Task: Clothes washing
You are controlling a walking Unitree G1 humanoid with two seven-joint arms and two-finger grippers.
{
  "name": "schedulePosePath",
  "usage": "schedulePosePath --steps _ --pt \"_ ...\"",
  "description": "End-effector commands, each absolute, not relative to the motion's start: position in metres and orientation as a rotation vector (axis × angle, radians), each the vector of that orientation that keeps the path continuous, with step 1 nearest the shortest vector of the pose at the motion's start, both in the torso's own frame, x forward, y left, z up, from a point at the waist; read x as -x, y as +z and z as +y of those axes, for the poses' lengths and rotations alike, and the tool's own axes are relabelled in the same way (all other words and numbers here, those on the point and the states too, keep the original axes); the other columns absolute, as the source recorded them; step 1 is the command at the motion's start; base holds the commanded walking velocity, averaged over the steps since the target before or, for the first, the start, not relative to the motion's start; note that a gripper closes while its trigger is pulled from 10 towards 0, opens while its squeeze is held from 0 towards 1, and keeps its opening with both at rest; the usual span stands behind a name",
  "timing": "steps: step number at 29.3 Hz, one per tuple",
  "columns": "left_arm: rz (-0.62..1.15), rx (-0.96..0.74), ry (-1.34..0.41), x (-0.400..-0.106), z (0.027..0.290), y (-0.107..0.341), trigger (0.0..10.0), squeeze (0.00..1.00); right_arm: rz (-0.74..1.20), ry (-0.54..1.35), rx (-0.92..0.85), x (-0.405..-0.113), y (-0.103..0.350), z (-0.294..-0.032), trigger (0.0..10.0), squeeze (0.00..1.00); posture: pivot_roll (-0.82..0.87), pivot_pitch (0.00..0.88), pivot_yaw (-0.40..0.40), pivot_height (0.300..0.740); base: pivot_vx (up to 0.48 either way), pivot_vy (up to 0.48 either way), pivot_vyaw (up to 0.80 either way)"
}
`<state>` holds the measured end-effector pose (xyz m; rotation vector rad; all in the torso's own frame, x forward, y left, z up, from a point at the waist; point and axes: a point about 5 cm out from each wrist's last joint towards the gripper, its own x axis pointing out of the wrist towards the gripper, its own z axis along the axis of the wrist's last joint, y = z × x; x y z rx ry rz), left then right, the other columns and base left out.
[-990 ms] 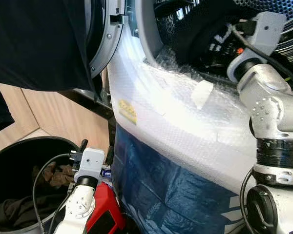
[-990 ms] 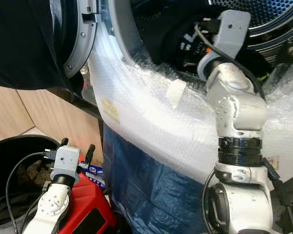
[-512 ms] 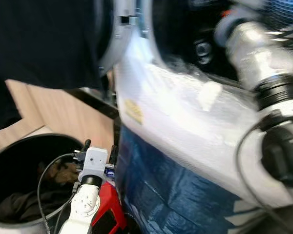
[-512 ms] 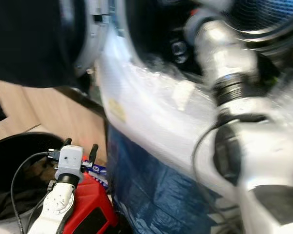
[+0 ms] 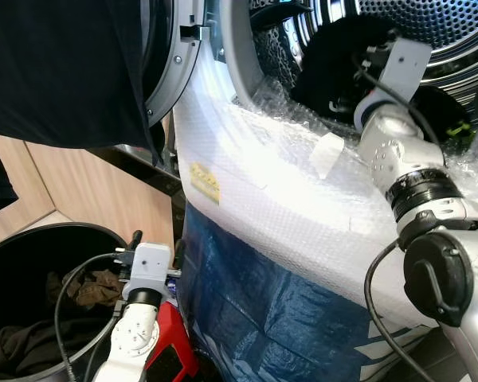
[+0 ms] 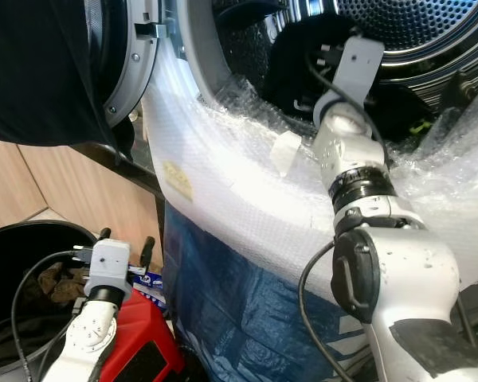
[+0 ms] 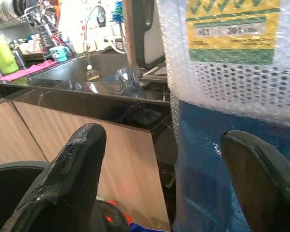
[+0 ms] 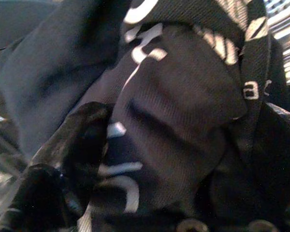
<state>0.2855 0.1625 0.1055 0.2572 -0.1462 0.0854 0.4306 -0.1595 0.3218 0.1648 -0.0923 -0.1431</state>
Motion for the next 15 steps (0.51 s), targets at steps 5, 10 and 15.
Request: schedulePosePath --steps 5,10,15 --pt "-0.148 -0.257 0.087 -0.284 0.164 0.109 10.0 0.00 -0.159 -0.207 -0.217 -0.428 0.330 -0.173 10.0 1.00 0.08 0.050 -0.096 0.740 0.000 0.000 0.00" --pt "-0.144 -0.258 0.077 -0.285 0.163 0.109 10.0 0.00 -0.305 -0.182 -0.241 -0.422 0.373 -0.179 10.0 1.00 0.07 0.048 -0.083 0.740 0.000 0.000 0.00" --pt "-0.151 -0.257 0.072 -0.288 0.162 0.111 10.0 0.00 -0.438 -0.160 -0.241 -0.411 0.416 -0.180 10.0 1.00 0.06 0.044 -0.079 0.740 0.000 0.000 0.00"
